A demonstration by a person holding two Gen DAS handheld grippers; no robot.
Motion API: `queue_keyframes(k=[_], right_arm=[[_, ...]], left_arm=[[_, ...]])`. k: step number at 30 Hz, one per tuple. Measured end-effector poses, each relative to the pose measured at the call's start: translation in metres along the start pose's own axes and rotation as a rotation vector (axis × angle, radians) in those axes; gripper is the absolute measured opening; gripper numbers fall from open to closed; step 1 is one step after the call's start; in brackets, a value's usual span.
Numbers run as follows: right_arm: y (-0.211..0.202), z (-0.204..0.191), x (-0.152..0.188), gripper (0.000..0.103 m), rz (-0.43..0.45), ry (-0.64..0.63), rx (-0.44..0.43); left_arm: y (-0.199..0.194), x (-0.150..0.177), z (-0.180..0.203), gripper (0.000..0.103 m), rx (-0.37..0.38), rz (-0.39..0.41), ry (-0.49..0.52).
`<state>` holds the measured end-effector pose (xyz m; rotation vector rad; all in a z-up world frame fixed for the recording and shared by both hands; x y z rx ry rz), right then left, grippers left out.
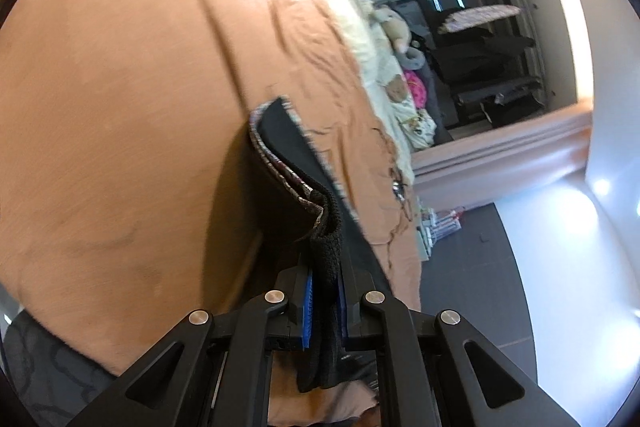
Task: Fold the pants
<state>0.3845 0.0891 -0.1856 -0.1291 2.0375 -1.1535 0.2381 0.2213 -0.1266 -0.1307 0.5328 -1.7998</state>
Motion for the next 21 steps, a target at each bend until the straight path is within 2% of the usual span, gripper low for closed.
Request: queue_keyframes(k=[7, 17, 18, 20, 21], right_arm=[[-0.02, 0.01, 0.014, 0.027, 0.0, 0.063, -0.07], [-0.111, 0.069, -0.005, 0.027, 0.163, 0.123, -0.102], [-0.12, 0.077, -0.007, 0.029, 0.181, 0.123, -0.099], [-0.137, 0.093, -0.006, 0.052, 0.209, 0.136, -0.096], [-0.145, 0.1, -0.005, 0.057, 0.226, 0.145, -0.102]], left_arm=[[0.019, 0.009, 0.054, 0.009, 0.041, -0.038, 0.1], [0.052, 0.032, 0.128, 0.009, 0.094, -0.107, 0.22], [0.056, 0.036, 0.136, 0.009, 0.099, -0.115, 0.236], [0.064, 0.046, 0.151, 0.009, 0.105, -0.132, 0.263], [0.067, 0.05, 0.156, 0.009, 0.108, -0.14, 0.274]])
Point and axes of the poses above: each gripper's, at about its wrist camera, not at the fingertips, and y roughly the way its jaws point, z to its right, x to its underside, the point moved 10 cm from there along y, roughly the way its jaws point, and after that the axes turned 8 degrees about -y, right-handed, at the moved point
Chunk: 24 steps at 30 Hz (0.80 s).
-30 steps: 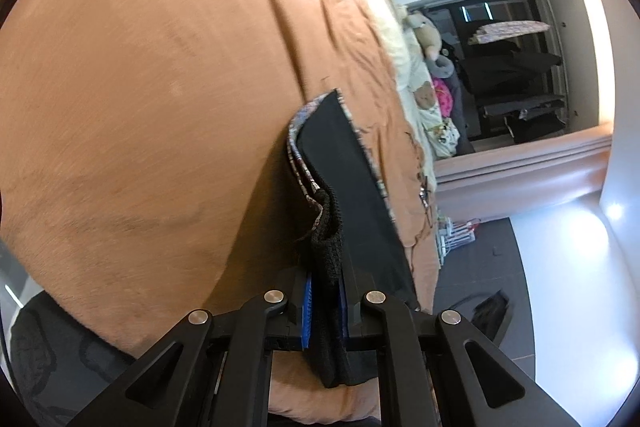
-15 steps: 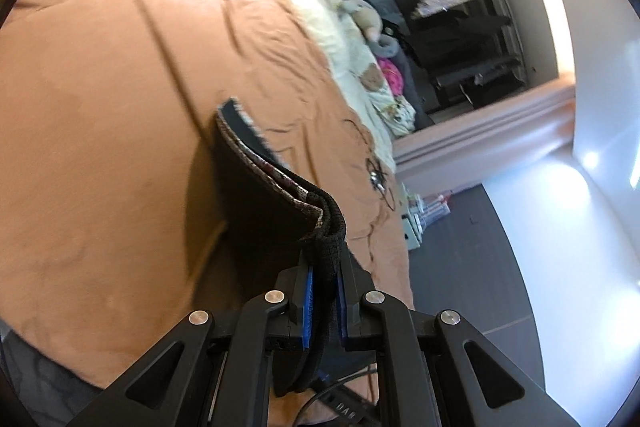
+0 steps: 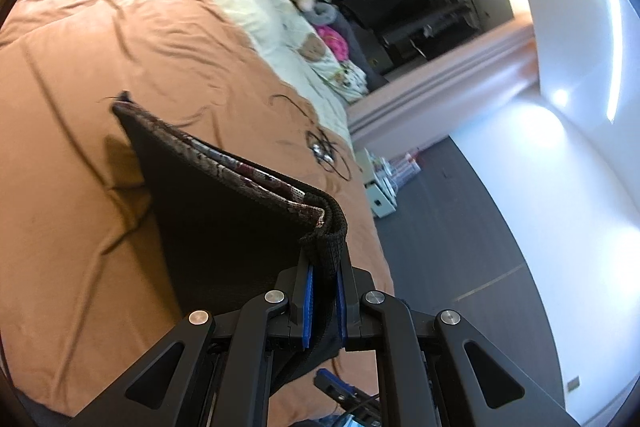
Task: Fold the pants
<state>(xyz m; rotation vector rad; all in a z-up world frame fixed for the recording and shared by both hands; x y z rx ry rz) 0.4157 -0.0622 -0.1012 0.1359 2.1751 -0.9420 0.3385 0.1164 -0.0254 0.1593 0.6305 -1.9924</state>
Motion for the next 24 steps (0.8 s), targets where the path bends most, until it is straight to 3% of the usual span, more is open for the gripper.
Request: queue_keyframes(k=[4, 10, 24], right_arm=[[-0.031, 0.03, -0.001, 0.06, 0.053, 0.025, 0.016], [-0.074, 0.056, 0.026, 0.06, 0.109, 0.074, 0.033], [-0.113, 0.091, 0.06, 0.06, 0.152, 0.173, 0.081]], left_arm=[[0.021, 0.009, 0.02, 0.009, 0.007, -0.033, 0.041], [0.059, 0.029, 0.046, 0.009, 0.021, -0.094, 0.086], [0.135, 0.107, 0.068, 0.009, 0.042, -0.263, 0.12]])
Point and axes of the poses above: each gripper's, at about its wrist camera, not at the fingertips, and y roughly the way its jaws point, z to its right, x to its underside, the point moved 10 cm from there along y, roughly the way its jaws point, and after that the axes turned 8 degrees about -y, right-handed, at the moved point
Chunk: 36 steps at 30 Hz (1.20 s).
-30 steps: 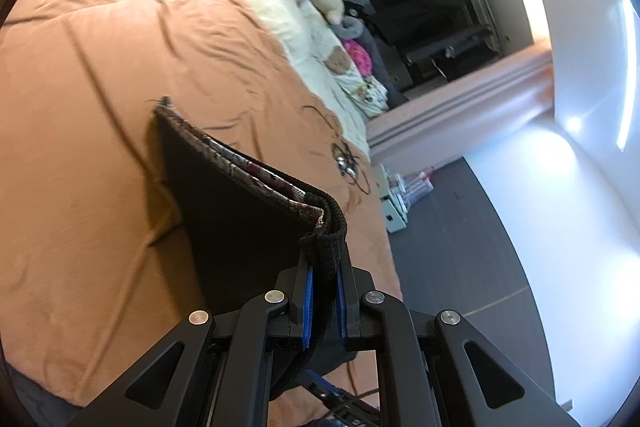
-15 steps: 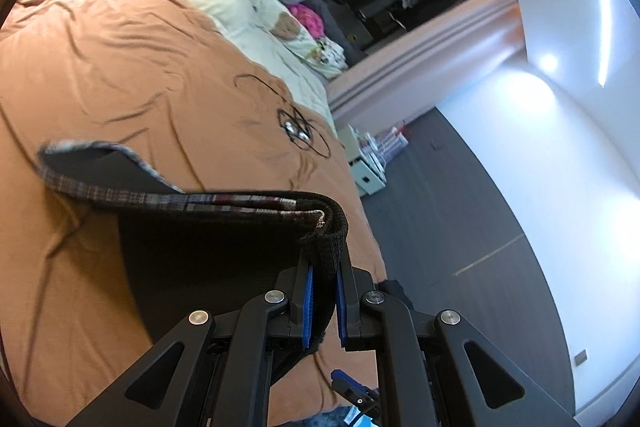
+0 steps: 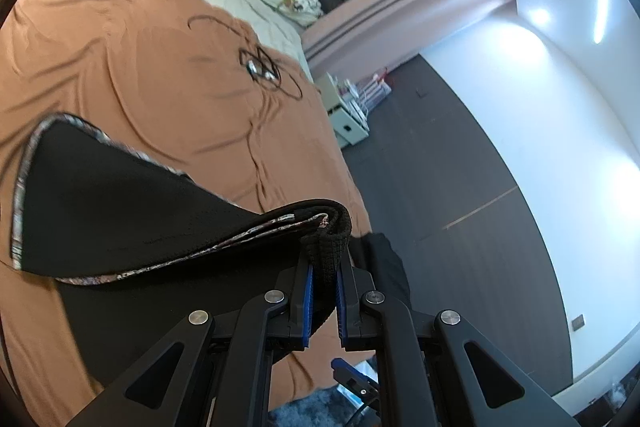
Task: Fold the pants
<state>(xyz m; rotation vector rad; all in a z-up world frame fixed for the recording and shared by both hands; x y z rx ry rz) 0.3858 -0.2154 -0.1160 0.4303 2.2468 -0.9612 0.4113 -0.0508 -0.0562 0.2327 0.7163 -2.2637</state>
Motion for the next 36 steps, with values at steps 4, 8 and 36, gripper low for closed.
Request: queue_keyframes(k=[4, 8, 36], right_arm=[[-0.008, 0.002, 0.008, 0.06, -0.008, 0.017, 0.003], [-0.008, 0.003, 0.013, 0.06, -0.015, 0.024, 0.013], [0.016, -0.027, 0.014, 0.06, -0.109, -0.1, 0.108]], left_arm=[[0.025, 0.022, 0.004, 0.009, 0.002, -0.061, 0.006], [0.049, 0.045, 0.004, 0.009, -0.005, -0.126, 0.006], [-0.024, 0.033, -0.142, 0.092, -0.209, -0.066, -0.154]])
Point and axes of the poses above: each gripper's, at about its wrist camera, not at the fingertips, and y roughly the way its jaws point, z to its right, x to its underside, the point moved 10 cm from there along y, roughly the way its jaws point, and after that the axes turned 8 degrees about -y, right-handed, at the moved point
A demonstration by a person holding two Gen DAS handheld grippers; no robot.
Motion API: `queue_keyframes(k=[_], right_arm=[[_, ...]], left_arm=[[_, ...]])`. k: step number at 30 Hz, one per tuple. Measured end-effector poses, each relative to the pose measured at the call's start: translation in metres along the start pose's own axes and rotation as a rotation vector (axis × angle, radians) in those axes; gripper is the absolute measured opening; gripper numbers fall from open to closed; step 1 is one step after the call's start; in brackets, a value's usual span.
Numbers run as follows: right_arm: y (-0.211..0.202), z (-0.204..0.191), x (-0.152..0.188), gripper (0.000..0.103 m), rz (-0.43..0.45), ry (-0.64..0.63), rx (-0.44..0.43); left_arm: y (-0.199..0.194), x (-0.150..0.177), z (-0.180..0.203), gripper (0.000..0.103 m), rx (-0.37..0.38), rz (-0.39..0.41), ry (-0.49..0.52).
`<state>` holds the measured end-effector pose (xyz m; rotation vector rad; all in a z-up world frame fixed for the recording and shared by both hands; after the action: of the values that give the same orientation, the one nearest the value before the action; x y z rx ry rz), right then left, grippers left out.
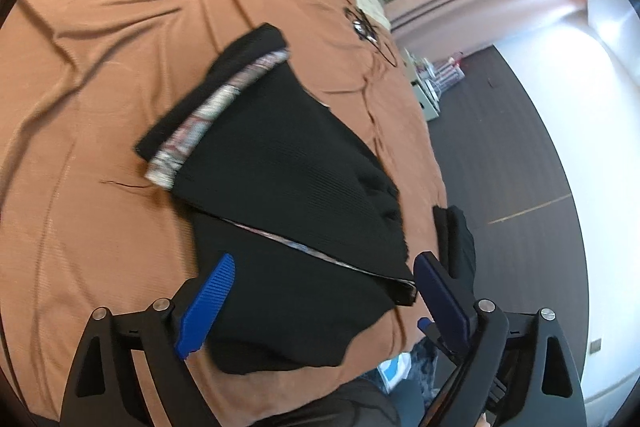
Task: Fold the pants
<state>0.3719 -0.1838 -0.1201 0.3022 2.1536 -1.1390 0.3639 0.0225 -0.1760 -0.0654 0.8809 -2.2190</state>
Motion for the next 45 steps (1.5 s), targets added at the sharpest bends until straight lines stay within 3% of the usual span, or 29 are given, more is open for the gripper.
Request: queue_keyframes(k=[15, 23, 25, 29, 31, 33, 35, 45], right_arm=[[0.028, -0.002, -0.013, 0.06, -0.055, -0.031, 0.057], [0.042, 0.003, -0.016, 0.06, -0.073, -0.022, 0.073], [0.044, 0.001, -0.016, 0.06, -0.068, -0.032, 0.077], [0.046, 0.0, -0.014, 0.04, -0.06, -0.042, 0.086], [0.046, 0.001, -0.012, 0.032, -0.055, -0.042, 0.092], [0.044, 0.001, -0.011, 0.021, -0.045, -0.046, 0.093], [0.039, -0.001, -0.011, 0.012, -0.028, -0.05, 0.086], [0.023, -0.002, -0.009, 0.007, 0.02, -0.053, 0.018]], left_arm=[[0.028, -0.029, -0.051, 0.092, -0.027, -0.021, -0.091], [0.039, -0.062, -0.068, 0.09, -0.097, 0.052, -0.05], [0.038, -0.067, -0.068, 0.085, -0.116, 0.068, -0.029], [0.038, -0.072, -0.069, 0.065, -0.143, 0.077, -0.005], [0.038, -0.072, -0.068, 0.05, -0.156, 0.07, 0.015], [0.038, -0.075, -0.064, 0.022, -0.168, 0.064, 0.03], [0.033, -0.075, -0.057, 0.017, -0.15, 0.064, 0.038], [0.005, -0.102, 0.024, 0.013, -0.015, 0.082, 0.114]])
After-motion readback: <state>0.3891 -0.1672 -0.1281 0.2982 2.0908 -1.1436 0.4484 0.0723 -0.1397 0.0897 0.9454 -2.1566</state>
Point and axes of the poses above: each gripper's, at about its wrist camera, not at the fingertips, and y roughly the way its jaws point, z to its right, x to its underside, the point moved 10 cm from there along y, roughly the way its jaws point, and after that the axes turned 8 degrees about -y, right-handed, at the moved point
